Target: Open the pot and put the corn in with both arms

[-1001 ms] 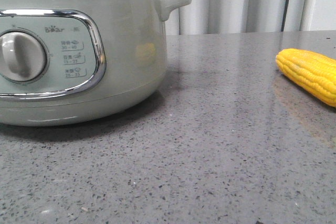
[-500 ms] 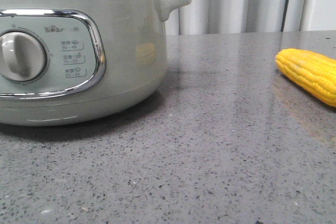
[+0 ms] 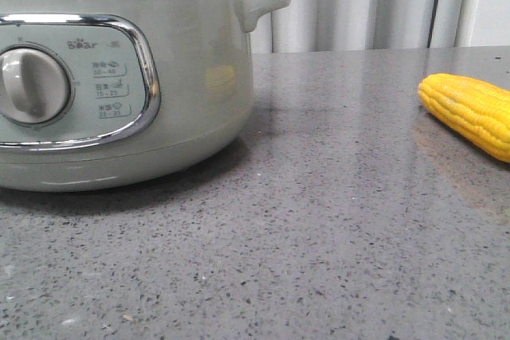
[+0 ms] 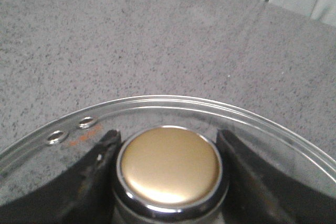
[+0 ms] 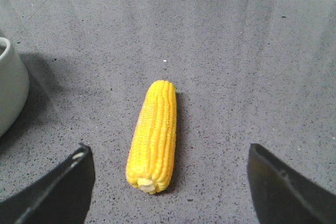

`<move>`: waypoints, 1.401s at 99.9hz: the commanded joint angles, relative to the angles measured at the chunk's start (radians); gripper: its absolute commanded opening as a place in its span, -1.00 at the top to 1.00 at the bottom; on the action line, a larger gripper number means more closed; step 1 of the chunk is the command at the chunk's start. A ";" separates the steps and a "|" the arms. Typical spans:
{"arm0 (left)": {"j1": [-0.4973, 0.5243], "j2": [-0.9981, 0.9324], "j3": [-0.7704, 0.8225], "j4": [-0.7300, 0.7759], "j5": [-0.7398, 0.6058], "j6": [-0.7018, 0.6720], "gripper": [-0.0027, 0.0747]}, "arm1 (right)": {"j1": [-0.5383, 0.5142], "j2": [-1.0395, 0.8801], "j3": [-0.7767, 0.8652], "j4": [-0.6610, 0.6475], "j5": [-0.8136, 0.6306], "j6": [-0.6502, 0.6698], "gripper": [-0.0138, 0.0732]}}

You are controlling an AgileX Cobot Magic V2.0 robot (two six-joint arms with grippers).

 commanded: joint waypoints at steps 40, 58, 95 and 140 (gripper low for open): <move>-0.010 0.007 -0.020 0.003 -0.136 -0.001 -0.18 | 0.001 0.014 -0.035 -0.030 -0.067 -0.008 -0.52; -0.073 -0.009 -0.020 -0.004 -0.178 -0.001 -0.24 | 0.001 0.014 -0.035 -0.030 -0.056 -0.008 -0.52; -0.268 -0.324 -0.056 -0.005 -0.188 -0.008 -0.24 | 0.001 0.249 -0.159 0.004 0.059 -0.008 -0.52; -0.478 -0.711 -0.073 -0.005 -0.104 -0.008 -0.21 | 0.001 0.753 -0.369 0.005 0.136 -0.010 -0.52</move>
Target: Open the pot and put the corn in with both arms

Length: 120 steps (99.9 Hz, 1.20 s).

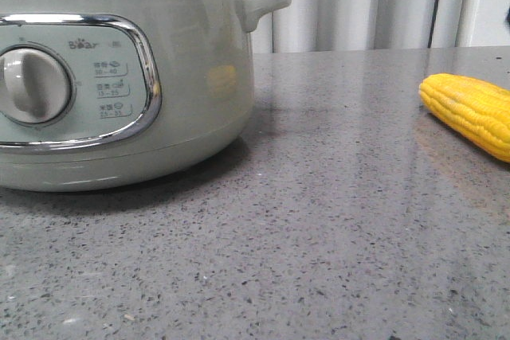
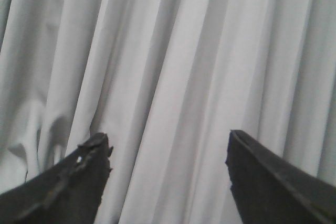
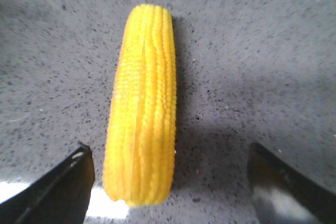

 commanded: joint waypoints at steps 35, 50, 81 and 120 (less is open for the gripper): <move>-0.013 -0.049 -0.038 -0.027 0.020 -0.009 -0.21 | 0.001 0.234 -0.051 -0.005 -0.102 -0.010 -0.48; -0.013 -0.049 -0.042 -0.027 0.020 -0.009 -0.21 | 0.001 0.259 -0.051 -0.005 -0.086 -0.010 -0.09; -0.013 -0.049 -0.043 -0.027 0.020 -0.009 -0.21 | 0.005 0.159 -0.112 0.032 -0.117 -0.012 0.85; -0.013 -0.047 -0.043 -0.027 0.021 -0.009 -0.21 | 0.263 0.103 -0.450 0.040 -0.166 -0.023 0.85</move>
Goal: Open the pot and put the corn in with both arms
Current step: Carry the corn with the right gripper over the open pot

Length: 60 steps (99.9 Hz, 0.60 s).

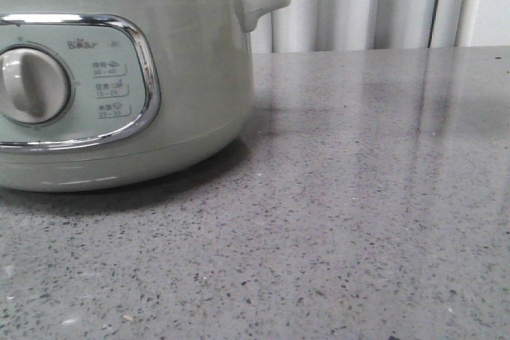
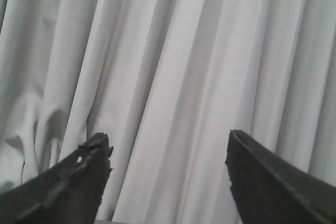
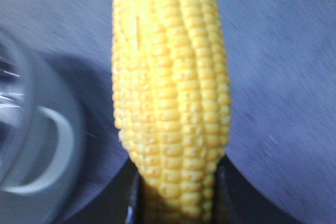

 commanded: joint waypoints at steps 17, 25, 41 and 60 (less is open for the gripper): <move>-0.009 0.009 -0.037 -0.006 -0.069 -0.009 -0.21 | 0.212 0.086 -0.188 -0.003 -0.130 -0.013 0.85; -0.009 0.009 -0.037 -0.006 -0.074 -0.009 -0.21 | 0.270 0.146 -0.230 -0.024 -0.134 -0.013 0.85; -0.009 0.009 -0.037 -0.006 -0.076 -0.009 -0.21 | 0.332 0.280 -0.322 -0.035 -0.128 -0.013 0.85; -0.009 0.009 -0.037 -0.006 -0.078 -0.009 -0.21 | 0.366 0.400 -0.418 -0.035 -0.123 -0.013 0.85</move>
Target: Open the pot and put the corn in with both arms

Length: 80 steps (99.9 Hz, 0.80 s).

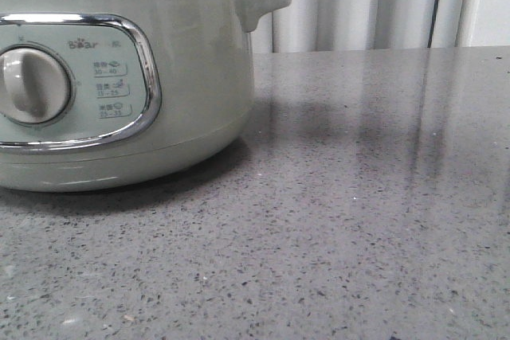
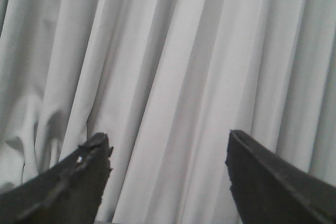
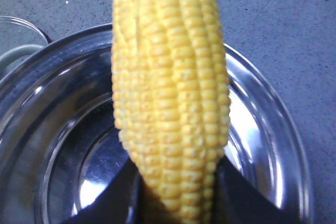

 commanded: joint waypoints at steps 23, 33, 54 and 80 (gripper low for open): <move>-0.009 0.009 -0.037 -0.006 -0.076 -0.009 -0.21 | 0.010 0.060 -0.094 -0.034 0.055 -0.009 0.50; -0.009 0.009 -0.037 -0.006 -0.076 -0.009 -0.21 | 0.010 0.068 -0.094 -0.034 0.089 -0.009 -0.01; -0.009 0.009 -0.037 -0.006 -0.076 -0.009 -0.21 | 0.010 0.057 -0.094 -0.034 0.095 -0.009 -0.50; -0.009 0.009 -0.037 -0.006 -0.023 -0.009 -0.21 | 0.010 -0.090 -0.092 -0.061 0.100 -0.009 -0.34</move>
